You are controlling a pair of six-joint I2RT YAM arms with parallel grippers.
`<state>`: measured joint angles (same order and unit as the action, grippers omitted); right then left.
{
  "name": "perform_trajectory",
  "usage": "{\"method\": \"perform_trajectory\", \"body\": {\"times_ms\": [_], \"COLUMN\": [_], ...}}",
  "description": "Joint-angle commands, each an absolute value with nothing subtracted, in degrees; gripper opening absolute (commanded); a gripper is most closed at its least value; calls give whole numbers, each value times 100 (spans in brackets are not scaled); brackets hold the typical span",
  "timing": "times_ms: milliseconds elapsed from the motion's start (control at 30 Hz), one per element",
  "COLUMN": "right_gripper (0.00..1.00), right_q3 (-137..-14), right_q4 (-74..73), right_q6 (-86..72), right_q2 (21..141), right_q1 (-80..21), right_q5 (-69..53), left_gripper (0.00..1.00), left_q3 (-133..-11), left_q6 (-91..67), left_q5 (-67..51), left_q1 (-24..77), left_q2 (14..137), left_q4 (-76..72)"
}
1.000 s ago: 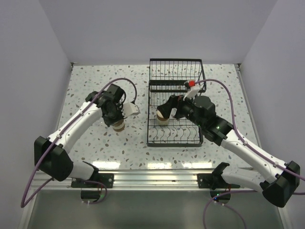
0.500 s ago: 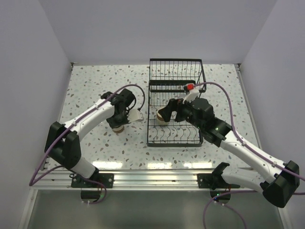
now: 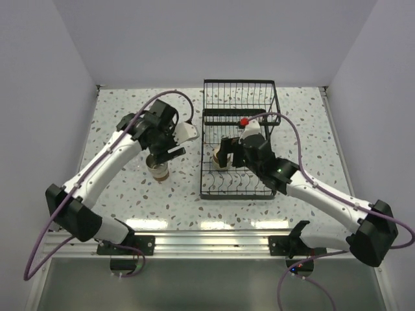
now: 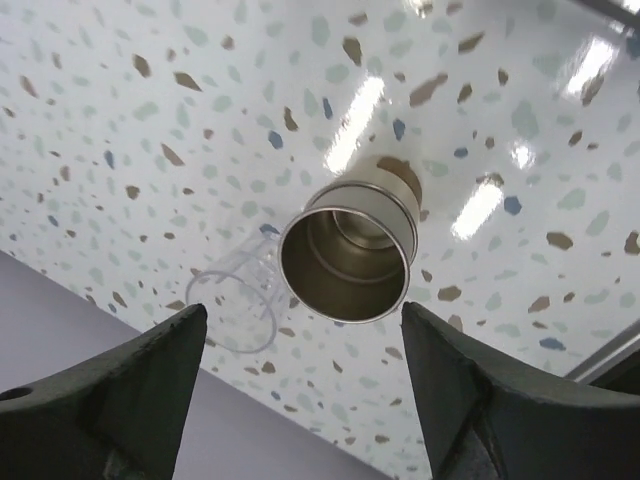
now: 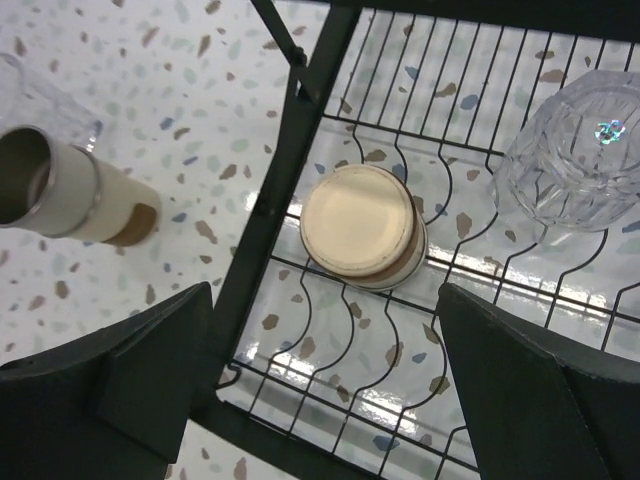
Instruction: Unload the cups from the dish rack
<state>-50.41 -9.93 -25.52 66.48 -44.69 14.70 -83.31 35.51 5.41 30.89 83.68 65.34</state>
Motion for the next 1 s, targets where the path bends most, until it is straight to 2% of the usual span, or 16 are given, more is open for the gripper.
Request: {"method": "perform_trajectory", "body": {"times_ms": [0, 67, 167, 633, 767, 800, 867, 967], "right_gripper": [98, 98, 98, 98, 91, 86, 82, 60], "right_q3": [-5335, -5317, -5273, -5581, -5484, -5510, -5528, -5528], "right_q4": [-1020, -695, -177, 167, 360, 360, 352, 343], "right_q6": [-2285, -2215, -2040, -1872, -1855, -1846, -1819, -1802], "right_q2": [7047, 7224, 7575, 8868, 8973, 9026, 9079, 9106], "right_q1": [-4745, -4833, -4887, -4922, -4922, -4922, -4922, -4922], "right_q5": [2372, 2575, 2742, 3339, 3366, 3358, 3331, 3313], "left_gripper": [84, 88, 88, 89, 89, 89, 89, 89], "left_q3": [-8422, -8228, -7946, -7383, -7383, -7374, -7365, -7321], "left_q6": [2989, 2604, 2208, 2048, 2030, 2039, 2022, 2013], "left_q5": [27, -289, -395, -897, -984, -1002, -1028, -1037], "left_q1": [2972, 2787, 2409, 2303, 2312, 2312, 2303, 2311], "left_q2": [7527, 7261, 7005, 6636, 6601, 6583, 6583, 6574], "left_q4": [6128, 5548, 5098, 4878, 4869, 4869, 4860, 4852]}}
